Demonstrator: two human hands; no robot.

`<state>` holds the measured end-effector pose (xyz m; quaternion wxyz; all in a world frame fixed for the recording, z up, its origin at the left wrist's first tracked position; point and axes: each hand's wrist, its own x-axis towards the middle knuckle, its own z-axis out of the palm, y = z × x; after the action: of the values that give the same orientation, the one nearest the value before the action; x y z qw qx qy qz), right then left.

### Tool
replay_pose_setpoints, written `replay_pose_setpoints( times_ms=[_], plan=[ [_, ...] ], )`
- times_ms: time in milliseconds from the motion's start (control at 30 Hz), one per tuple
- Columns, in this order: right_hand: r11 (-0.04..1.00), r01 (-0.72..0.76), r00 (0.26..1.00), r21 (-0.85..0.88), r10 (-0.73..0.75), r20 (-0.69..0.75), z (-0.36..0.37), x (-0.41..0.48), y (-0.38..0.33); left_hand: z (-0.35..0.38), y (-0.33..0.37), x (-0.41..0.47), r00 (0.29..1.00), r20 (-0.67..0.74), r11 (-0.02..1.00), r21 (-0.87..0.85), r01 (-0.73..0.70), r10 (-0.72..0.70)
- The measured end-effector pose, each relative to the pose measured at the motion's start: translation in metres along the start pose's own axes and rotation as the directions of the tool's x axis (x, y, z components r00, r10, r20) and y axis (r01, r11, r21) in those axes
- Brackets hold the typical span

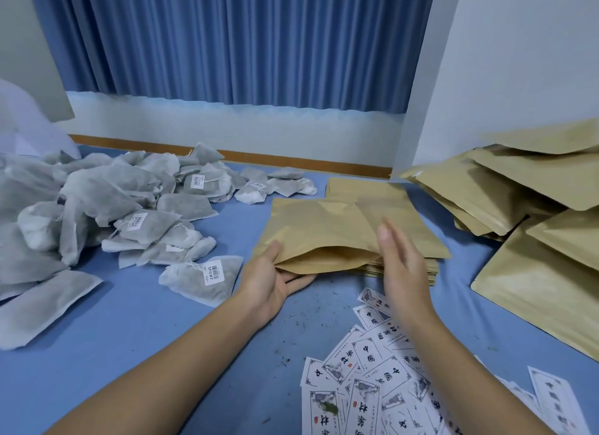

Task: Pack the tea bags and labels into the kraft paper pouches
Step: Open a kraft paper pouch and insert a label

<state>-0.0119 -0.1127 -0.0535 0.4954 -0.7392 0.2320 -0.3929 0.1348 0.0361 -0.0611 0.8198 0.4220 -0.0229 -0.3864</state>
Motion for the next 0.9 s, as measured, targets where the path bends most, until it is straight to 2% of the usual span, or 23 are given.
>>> replay_pose_setpoints(
  times_ms=[33,67,133,167,233,367,433,500,600,667,767,833,900],
  plan=[
    [0.989,-0.148,0.987,0.026,0.15,-0.064,0.002,0.003,-0.003,0.001,-0.001,0.0,1.0,0.01,1.0,0.012,-0.004,0.004],
    [0.946,-0.311,0.948,0.088,0.315,-0.034,0.003,0.007,-0.003,0.001,-0.003,-0.001,1.0,0.02,1.0,0.028,-0.011,0.01],
    [0.818,-0.534,0.845,0.212,0.517,0.135,0.005,0.008,-0.001,0.002,-0.005,-0.001,0.999,0.027,0.998,0.056,-0.024,0.023],
    [0.777,-0.578,0.816,0.249,0.55,0.179,0.003,0.007,0.0,0.003,-0.005,-0.001,0.999,0.027,0.998,0.059,-0.027,0.026],
    [0.72,-0.594,0.803,0.359,0.557,0.212,-0.001,0.007,0.003,0.005,-0.004,-0.002,0.999,0.037,1.0,0.0,-0.019,0.019],
    [0.551,-0.47,0.874,0.69,0.401,0.276,0.002,0.008,-0.002,0.017,-0.004,-0.007,0.994,0.081,0.955,-0.292,-0.044,0.07],
    [0.57,-0.425,0.899,0.704,0.354,0.256,0.006,0.005,-0.004,0.016,-0.009,-0.008,0.992,0.071,0.949,-0.305,-0.076,0.102],
    [0.639,-0.414,0.908,0.649,0.34,0.245,0.009,0.0,-0.004,0.014,-0.016,-0.011,0.995,0.051,0.977,-0.201,-0.069,0.081],
    [0.708,-0.442,0.895,0.551,0.314,0.316,0.011,-0.004,-0.005,0.014,-0.025,-0.013,0.997,0.062,0.999,-0.041,-0.035,0.037],
    [0.707,-0.452,0.887,0.543,0.293,0.357,0.013,-0.006,-0.007,0.017,-0.025,-0.014,0.995,0.079,0.997,-0.06,-0.049,0.054],
    [0.729,-0.406,0.913,0.551,0.296,0.28,0.013,-0.008,-0.006,0.018,-0.022,-0.015,0.988,0.028,0.981,-0.13,-0.146,0.15],
    [0.772,-0.363,0.931,0.521,0.289,0.222,0.014,-0.009,-0.004,0.017,-0.023,-0.017,0.986,0.013,0.984,-0.068,-0.164,0.165],
    [0.818,-0.333,0.94,0.468,0.247,0.236,0.016,-0.011,-0.005,0.017,-0.026,-0.021,0.992,0.041,0.991,0.042,-0.124,0.122]
  ],
)
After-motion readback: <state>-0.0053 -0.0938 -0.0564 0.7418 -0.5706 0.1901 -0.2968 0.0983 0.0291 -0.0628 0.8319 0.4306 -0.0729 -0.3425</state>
